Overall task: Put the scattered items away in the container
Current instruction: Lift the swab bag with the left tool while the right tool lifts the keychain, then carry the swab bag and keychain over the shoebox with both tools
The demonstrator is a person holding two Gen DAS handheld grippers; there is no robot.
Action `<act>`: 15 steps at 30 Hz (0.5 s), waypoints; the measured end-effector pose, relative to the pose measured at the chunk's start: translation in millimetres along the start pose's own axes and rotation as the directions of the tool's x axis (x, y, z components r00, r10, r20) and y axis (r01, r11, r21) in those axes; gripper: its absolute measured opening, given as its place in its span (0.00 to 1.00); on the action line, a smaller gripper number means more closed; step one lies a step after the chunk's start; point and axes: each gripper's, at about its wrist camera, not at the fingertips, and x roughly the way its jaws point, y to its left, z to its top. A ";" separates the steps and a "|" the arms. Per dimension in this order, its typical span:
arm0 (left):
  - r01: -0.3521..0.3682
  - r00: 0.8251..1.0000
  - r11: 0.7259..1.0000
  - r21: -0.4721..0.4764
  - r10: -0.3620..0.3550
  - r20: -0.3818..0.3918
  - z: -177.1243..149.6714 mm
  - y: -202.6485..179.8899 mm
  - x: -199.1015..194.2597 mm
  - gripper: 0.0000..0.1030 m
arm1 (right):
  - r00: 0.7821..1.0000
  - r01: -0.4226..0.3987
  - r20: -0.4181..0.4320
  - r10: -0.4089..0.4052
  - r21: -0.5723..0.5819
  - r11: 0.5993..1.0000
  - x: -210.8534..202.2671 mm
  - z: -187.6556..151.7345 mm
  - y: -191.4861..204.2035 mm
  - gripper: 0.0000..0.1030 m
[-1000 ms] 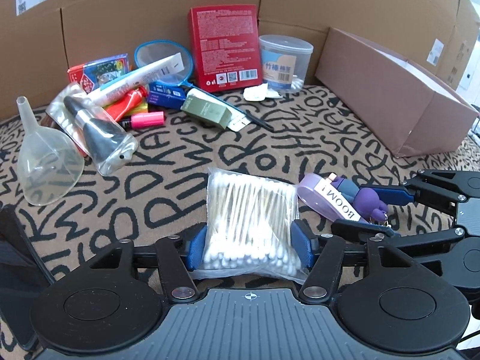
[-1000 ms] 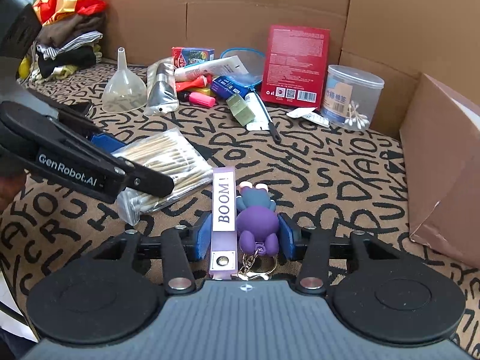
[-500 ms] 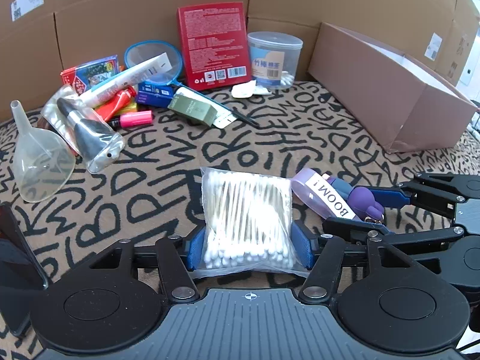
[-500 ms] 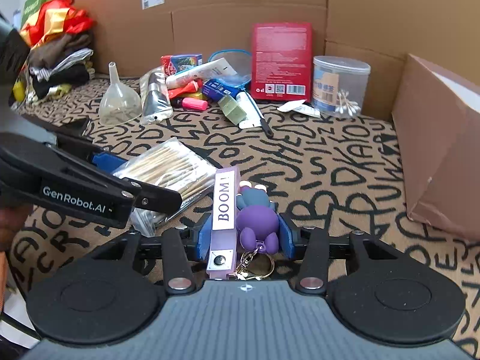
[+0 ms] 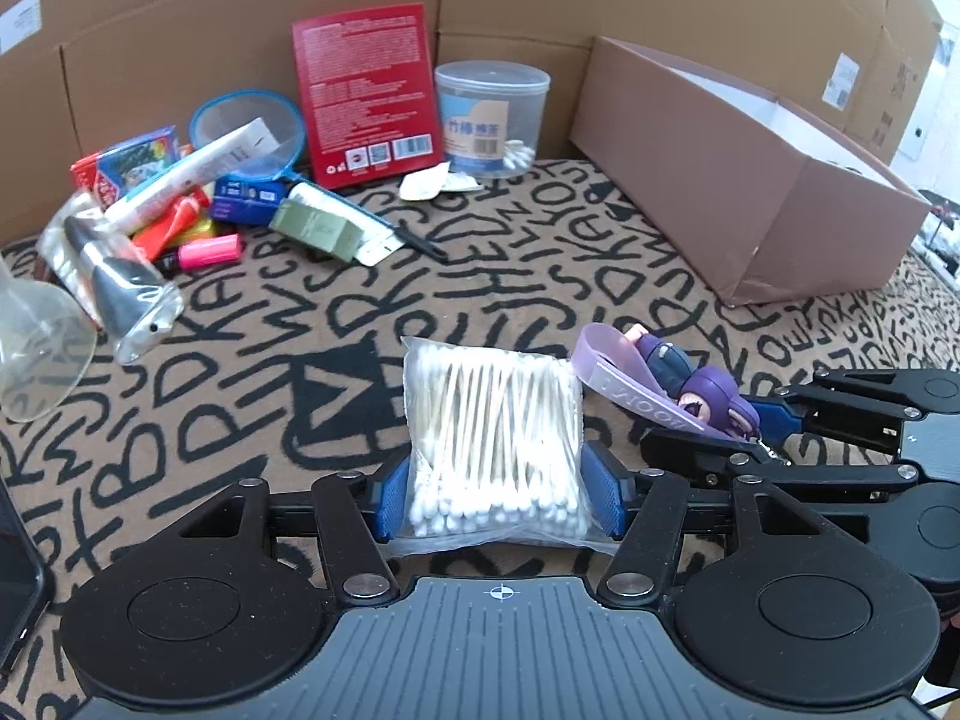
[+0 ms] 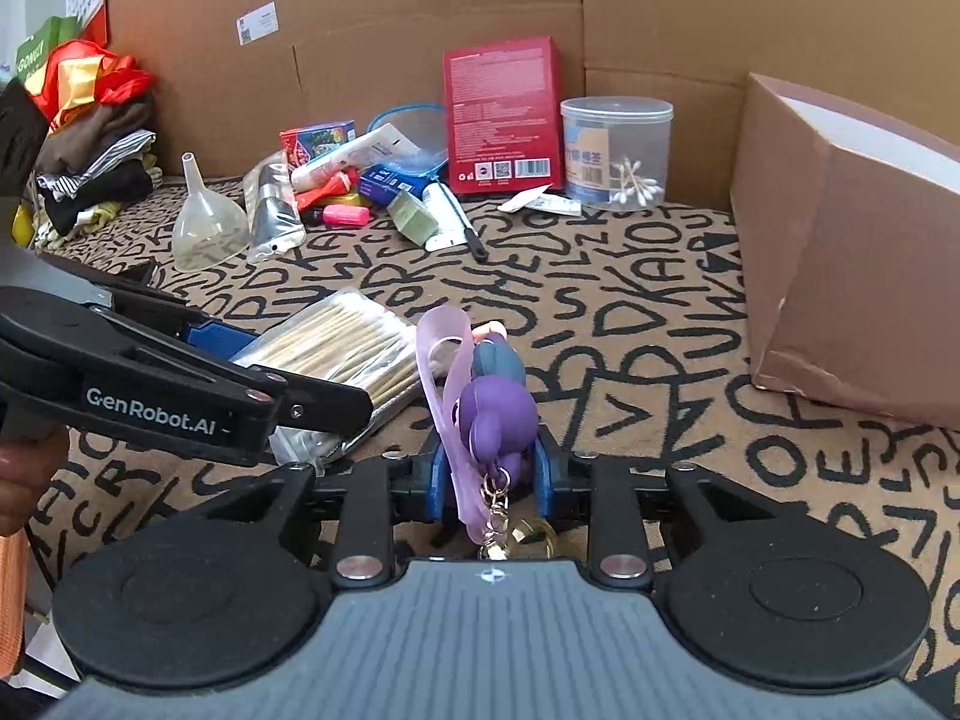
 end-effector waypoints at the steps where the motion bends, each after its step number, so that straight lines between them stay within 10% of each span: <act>1: 0.000 1.000 1.000 0.000 0.000 -0.001 0.6 -0.7 1.0 0.59 | 1.000 0.001 0.002 -0.001 0.002 1.000 0.1 -0.3 -1.3 0.32; 15: 0.019 1.000 1.000 0.017 -0.020 0.018 8.3 -15.8 -4.9 0.55 | 0.999 0.006 0.032 -0.007 0.023 1.000 -10.1 1.8 -10.7 0.32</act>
